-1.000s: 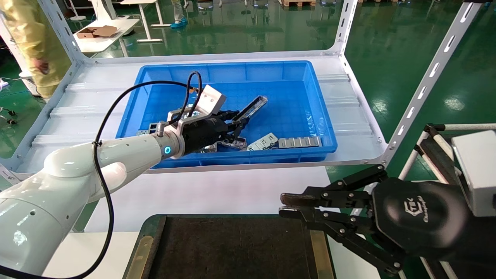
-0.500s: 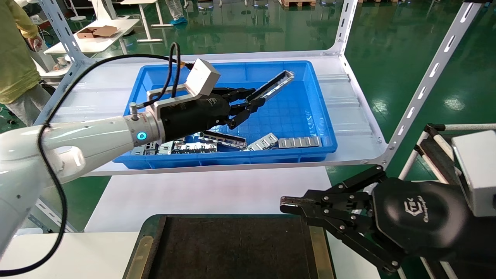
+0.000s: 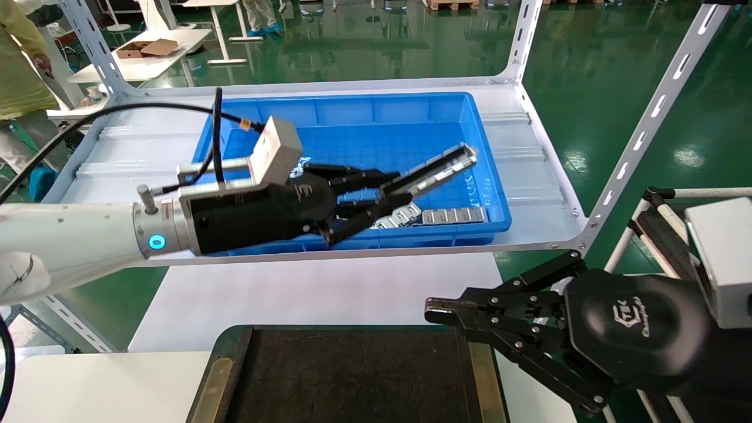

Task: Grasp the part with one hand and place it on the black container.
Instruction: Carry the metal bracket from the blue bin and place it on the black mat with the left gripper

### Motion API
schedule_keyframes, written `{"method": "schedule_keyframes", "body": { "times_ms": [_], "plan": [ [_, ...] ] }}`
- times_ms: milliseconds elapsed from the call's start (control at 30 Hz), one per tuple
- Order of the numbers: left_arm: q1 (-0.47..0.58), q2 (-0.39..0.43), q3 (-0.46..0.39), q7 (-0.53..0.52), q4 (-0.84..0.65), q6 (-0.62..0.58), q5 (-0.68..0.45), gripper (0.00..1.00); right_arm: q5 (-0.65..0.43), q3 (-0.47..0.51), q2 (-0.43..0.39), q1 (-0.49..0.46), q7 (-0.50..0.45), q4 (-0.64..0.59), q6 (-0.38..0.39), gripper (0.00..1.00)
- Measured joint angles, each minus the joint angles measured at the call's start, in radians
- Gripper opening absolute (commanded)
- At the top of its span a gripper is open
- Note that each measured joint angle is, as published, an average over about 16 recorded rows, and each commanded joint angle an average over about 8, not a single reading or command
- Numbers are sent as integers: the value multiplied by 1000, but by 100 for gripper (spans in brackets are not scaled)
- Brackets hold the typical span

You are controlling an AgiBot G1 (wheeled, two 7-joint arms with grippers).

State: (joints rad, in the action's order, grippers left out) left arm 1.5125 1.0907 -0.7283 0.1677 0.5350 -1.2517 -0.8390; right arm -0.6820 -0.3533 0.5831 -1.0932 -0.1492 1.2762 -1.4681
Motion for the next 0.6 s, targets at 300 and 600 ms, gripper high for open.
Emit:
{"method": "schedule_keyframes", "body": {
  "times_ms": [300,600],
  "plan": [
    [-160,-92,-11,-99,285,53,16,0,0,0,0,0,0,0,0,0],
    [-359,-192,-29,-193,581,211,7,0,0,0,0,0,0,0,0,0]
  ]
}}
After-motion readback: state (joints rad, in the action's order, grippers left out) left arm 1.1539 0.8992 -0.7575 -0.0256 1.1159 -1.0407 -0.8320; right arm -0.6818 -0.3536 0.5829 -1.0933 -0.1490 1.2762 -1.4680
